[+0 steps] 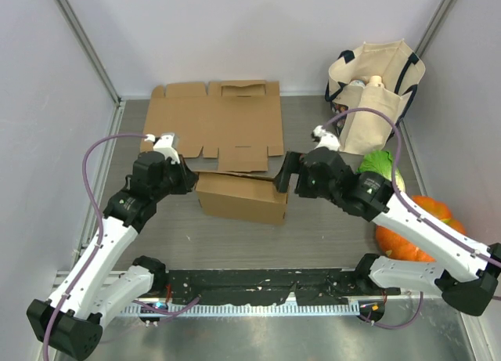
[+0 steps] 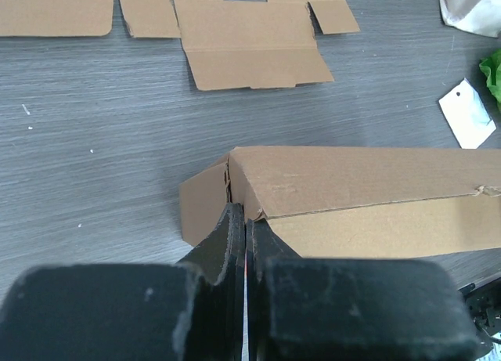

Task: Fold the paper box

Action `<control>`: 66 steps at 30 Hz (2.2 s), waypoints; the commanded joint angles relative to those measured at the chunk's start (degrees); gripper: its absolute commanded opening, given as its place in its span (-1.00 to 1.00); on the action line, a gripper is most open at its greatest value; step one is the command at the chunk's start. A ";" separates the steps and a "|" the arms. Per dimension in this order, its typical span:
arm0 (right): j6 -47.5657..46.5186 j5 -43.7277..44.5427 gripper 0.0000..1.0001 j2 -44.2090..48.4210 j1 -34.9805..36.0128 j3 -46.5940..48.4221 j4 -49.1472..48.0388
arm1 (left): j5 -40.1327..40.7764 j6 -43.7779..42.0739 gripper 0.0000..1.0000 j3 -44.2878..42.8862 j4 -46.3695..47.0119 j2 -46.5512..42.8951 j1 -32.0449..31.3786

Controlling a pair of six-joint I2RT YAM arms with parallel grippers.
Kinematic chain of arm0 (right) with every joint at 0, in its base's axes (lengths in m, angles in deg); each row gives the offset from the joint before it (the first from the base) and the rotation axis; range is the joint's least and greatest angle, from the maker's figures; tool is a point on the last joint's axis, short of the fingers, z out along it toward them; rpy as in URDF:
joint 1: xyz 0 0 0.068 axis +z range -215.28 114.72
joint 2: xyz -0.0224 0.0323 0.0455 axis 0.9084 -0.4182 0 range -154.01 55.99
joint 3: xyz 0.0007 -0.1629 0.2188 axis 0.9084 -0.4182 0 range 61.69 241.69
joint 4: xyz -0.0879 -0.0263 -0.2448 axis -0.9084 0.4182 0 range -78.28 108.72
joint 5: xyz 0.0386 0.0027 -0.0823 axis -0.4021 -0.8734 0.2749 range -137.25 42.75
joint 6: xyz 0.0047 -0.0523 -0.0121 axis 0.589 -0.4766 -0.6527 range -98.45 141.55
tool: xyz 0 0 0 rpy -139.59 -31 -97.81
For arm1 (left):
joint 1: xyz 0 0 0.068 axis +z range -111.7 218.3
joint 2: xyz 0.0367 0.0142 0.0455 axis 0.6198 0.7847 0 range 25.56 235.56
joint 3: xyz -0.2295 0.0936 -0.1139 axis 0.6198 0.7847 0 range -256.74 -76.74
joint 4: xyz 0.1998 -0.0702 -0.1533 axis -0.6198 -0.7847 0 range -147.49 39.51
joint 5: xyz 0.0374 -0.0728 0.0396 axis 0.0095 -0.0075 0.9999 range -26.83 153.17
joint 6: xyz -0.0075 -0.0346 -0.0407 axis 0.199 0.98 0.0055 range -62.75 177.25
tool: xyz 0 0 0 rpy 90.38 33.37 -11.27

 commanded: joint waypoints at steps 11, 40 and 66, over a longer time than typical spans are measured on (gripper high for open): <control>32.04 -14.30 0.96 1.77 -12.54 -6.35 -13.65 | -1.72 2.80 -1.00 3.08 -7.33 -0.76 -0.52; 32.23 -16.94 0.31 4.05 -12.98 -23.23 -23.76 | -9.90 7.72 0.47 -7.81 -16.99 -7.17 -0.08; 24.14 -16.41 -0.02 4.05 -12.98 -26.65 -26.57 | -7.26 18.62 -0.51 -1.16 -13.31 -6.28 6.07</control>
